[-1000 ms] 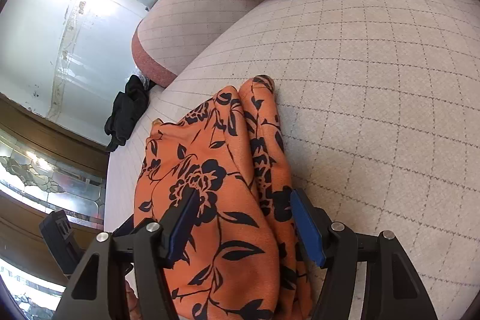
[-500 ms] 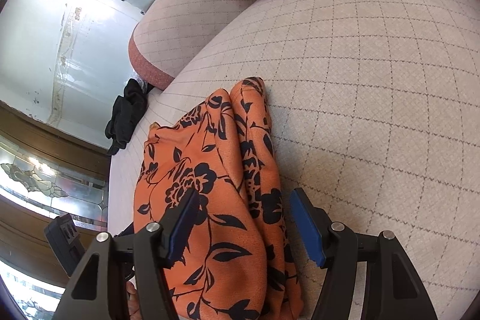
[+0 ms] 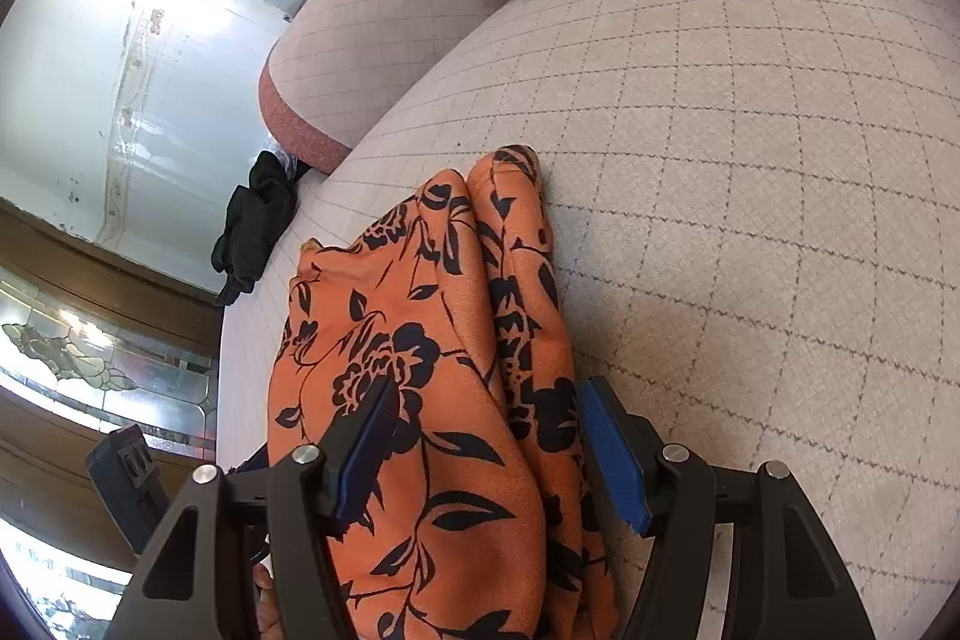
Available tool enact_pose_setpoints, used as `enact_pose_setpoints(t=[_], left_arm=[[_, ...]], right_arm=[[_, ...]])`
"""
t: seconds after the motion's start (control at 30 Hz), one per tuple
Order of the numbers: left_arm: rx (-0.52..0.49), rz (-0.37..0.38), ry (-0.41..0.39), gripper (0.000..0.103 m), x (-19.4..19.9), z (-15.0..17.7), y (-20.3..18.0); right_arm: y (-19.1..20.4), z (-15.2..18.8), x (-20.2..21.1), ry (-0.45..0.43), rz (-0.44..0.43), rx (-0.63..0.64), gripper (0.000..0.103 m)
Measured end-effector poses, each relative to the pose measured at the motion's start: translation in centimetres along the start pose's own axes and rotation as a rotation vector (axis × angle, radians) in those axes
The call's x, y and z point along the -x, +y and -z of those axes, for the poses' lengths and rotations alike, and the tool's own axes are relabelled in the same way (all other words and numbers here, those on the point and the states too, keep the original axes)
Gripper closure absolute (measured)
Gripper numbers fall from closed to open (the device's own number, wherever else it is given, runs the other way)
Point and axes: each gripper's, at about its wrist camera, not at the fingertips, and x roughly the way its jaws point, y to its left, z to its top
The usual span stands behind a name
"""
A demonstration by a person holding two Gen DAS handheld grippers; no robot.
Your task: Fold small clothes
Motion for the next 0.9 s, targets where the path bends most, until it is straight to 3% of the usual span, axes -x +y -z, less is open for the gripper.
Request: enact_pose_setpoints(t=[0.9], left_arm=[[0.009,0.015,0.022,0.014,-0.8,0.1,0.1]], right_arm=[[-1.6,0.0,-1.6,0.044,-0.003,-0.058,0.036]])
